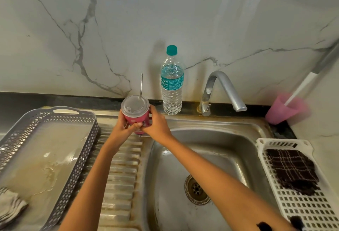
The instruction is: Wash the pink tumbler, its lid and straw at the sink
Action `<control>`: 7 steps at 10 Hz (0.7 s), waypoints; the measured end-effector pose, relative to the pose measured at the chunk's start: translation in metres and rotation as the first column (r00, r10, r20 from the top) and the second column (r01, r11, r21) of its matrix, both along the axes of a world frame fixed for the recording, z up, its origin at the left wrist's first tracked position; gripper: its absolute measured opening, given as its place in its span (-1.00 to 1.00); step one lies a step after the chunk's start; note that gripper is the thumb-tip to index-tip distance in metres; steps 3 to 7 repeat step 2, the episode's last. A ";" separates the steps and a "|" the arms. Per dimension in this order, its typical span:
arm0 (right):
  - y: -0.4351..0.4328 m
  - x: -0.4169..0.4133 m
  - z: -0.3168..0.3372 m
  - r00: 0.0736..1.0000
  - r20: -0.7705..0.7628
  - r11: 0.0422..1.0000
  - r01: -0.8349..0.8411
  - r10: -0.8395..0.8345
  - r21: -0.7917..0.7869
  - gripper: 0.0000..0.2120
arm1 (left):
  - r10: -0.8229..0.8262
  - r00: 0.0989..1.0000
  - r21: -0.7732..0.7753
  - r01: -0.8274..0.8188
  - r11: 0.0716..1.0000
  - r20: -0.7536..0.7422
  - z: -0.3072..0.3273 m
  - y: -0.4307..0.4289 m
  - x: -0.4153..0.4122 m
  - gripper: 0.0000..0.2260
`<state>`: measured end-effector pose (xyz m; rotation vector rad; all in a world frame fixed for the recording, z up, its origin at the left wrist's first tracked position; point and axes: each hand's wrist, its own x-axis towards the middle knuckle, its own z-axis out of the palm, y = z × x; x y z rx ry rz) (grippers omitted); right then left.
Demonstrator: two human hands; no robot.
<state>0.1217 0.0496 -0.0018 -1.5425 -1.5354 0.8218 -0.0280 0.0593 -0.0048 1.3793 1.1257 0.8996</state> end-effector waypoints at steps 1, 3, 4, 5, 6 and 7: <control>0.000 0.004 0.003 0.999 -0.009 0.998 -0.054 0.054 -0.015 -0.17 | 0.002 1.000 0.043 -0.002 0.999 0.005 -0.001 -0.002 0.000 -0.12; -0.007 0.008 0.008 0.994 -0.028 0.992 -0.107 0.105 -0.062 -0.16 | 0.048 0.999 0.098 -0.049 0.994 0.008 -0.006 -0.009 0.000 -0.05; -0.007 0.008 0.008 0.994 -0.028 0.992 -0.107 0.105 -0.062 -0.16 | 0.048 0.999 0.098 -0.049 0.994 0.008 -0.006 -0.009 0.000 -0.05; -0.007 0.008 0.008 0.994 -0.028 0.992 -0.107 0.105 -0.062 -0.16 | 0.048 0.999 0.098 -0.049 0.994 0.008 -0.006 -0.009 0.000 -0.05; -0.007 0.008 0.008 0.994 -0.028 0.992 -0.107 0.105 -0.062 -0.16 | 0.048 0.999 0.098 -0.049 0.994 0.008 -0.006 -0.009 0.000 -0.05; -0.007 0.008 0.008 0.994 -0.028 0.992 -0.107 0.105 -0.062 -0.16 | 0.048 0.999 0.098 -0.049 0.994 0.008 -0.006 -0.009 0.000 -0.05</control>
